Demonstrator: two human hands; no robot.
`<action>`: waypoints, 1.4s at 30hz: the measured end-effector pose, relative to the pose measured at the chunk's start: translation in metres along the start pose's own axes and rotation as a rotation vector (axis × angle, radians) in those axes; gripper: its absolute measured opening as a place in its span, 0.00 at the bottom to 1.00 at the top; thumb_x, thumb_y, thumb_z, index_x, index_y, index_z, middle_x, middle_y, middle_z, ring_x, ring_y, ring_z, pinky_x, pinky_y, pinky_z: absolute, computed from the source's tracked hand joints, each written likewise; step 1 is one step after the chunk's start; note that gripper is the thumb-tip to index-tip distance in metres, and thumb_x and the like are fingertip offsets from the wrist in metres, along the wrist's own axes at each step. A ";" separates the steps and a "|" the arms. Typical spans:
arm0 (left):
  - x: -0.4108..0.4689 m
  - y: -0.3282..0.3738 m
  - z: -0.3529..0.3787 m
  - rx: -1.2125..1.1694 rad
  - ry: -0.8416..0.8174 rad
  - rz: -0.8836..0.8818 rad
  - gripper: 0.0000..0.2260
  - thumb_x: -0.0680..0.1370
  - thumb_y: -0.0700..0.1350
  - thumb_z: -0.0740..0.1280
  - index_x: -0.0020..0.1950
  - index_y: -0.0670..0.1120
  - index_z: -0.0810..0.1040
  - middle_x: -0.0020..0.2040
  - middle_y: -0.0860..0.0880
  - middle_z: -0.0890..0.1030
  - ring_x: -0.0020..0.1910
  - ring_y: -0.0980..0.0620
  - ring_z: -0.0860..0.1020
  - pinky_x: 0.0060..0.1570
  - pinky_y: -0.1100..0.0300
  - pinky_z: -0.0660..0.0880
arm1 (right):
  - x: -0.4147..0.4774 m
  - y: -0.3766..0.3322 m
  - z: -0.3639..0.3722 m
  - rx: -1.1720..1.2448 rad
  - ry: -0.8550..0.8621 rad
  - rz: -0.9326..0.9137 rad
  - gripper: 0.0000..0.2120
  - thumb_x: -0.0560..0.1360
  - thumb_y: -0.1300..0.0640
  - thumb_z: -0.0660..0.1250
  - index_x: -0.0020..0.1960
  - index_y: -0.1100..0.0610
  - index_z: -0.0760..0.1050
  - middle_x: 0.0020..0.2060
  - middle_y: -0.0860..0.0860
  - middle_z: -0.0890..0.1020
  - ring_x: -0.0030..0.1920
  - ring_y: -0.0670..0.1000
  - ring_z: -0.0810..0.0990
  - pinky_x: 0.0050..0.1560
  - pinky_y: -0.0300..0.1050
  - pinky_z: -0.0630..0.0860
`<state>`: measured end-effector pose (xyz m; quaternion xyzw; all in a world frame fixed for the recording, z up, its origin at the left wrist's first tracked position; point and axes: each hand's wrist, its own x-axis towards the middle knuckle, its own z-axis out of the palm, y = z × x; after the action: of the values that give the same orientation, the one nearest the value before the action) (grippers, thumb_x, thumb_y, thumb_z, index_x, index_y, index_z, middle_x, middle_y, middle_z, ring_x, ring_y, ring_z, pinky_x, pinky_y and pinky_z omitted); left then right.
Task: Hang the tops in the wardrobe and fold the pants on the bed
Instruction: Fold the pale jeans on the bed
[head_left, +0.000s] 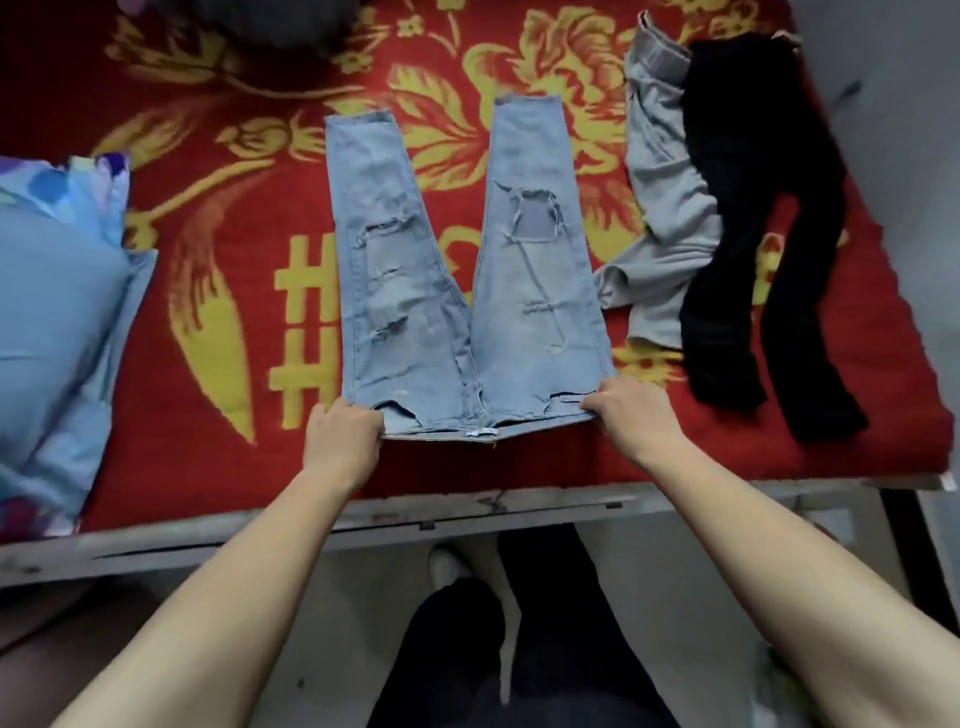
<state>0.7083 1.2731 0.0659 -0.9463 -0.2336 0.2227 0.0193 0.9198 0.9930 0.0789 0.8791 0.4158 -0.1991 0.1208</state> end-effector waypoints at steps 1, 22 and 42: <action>-0.003 0.004 0.013 0.003 0.002 0.015 0.08 0.76 0.44 0.64 0.49 0.52 0.82 0.49 0.51 0.83 0.54 0.46 0.76 0.46 0.53 0.65 | -0.005 -0.004 0.015 0.011 -0.004 0.022 0.12 0.78 0.54 0.62 0.58 0.45 0.81 0.53 0.48 0.79 0.58 0.54 0.76 0.47 0.45 0.70; 0.002 0.111 0.184 -0.164 -0.109 0.192 0.13 0.78 0.52 0.66 0.55 0.43 0.72 0.54 0.42 0.75 0.55 0.40 0.73 0.47 0.48 0.69 | 0.010 -0.013 0.198 0.134 -0.149 -0.016 0.21 0.75 0.41 0.68 0.57 0.57 0.74 0.51 0.57 0.77 0.55 0.61 0.77 0.43 0.54 0.74; 0.028 0.147 0.190 -0.245 0.032 0.258 0.09 0.76 0.43 0.66 0.51 0.39 0.74 0.48 0.40 0.76 0.48 0.39 0.75 0.34 0.50 0.67 | 0.007 -0.028 0.216 0.056 -0.083 -0.184 0.13 0.77 0.50 0.66 0.56 0.58 0.73 0.52 0.56 0.76 0.54 0.59 0.76 0.36 0.49 0.70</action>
<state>0.7128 1.1419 -0.1372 -0.9671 -0.1351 0.1780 -0.1213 0.8481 0.9339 -0.1180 0.8312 0.4838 -0.2570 0.0946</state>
